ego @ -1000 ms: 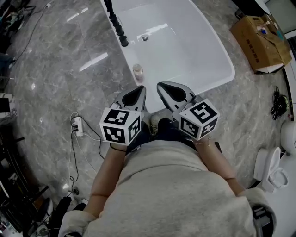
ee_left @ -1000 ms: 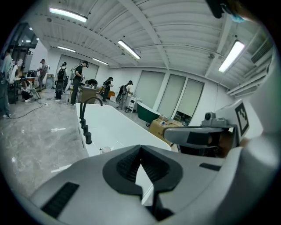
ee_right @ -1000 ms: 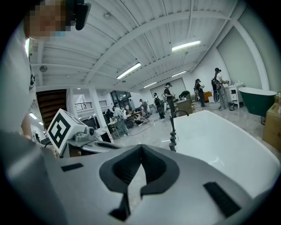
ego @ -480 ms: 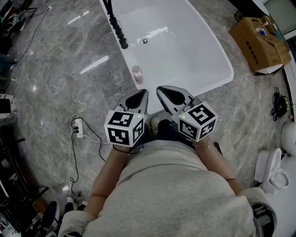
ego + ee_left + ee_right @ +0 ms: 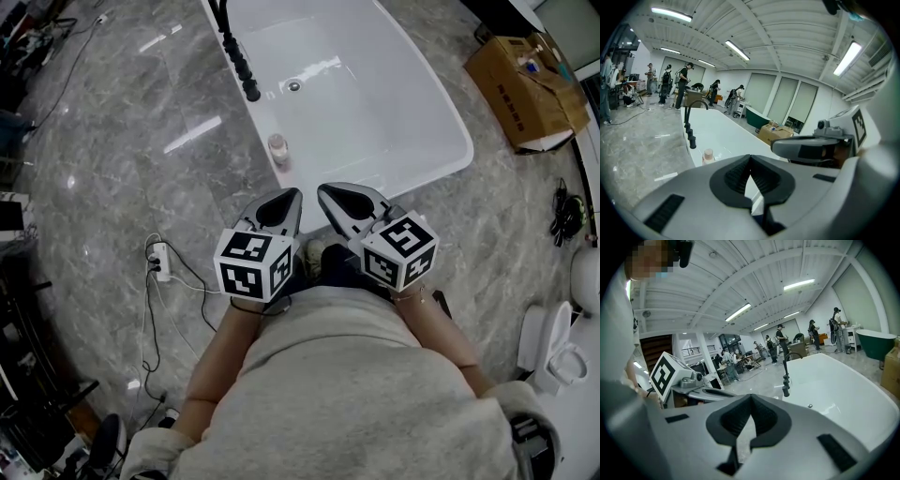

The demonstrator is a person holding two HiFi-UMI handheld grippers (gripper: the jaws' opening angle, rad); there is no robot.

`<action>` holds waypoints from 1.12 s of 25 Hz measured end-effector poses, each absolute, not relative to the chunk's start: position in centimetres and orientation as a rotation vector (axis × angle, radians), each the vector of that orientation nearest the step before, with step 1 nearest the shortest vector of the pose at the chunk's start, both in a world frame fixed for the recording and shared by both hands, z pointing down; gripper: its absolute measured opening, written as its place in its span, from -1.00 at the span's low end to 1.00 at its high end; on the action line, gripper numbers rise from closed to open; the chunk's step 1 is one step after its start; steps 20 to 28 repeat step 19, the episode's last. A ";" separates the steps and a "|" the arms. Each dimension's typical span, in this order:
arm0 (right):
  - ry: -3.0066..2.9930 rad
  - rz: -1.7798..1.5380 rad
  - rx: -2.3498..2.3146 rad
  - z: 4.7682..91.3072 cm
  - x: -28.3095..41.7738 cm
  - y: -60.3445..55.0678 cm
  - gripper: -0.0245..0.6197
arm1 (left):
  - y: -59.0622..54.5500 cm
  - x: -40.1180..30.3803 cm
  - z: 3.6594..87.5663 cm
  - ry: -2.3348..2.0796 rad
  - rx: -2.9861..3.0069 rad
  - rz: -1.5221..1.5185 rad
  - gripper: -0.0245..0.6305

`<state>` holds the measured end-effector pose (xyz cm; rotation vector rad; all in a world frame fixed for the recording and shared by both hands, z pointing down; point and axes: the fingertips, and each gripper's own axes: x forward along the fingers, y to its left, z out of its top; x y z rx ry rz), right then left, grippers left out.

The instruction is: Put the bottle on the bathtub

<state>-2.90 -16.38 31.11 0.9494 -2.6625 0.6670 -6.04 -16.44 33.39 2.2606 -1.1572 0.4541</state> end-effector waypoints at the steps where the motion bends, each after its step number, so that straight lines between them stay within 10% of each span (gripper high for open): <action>1: -2.660 0.672 0.948 31.2 -2.9 -16.2 -0.93 | -16.3 -6.1 33.4 -1.156 2.259 0.455 -0.90; 28: -2.648 0.677 0.926 31.6 -3.7 -15.0 -0.93 | -15.5 -7.8 34.0 -1.190 2.207 0.461 -0.90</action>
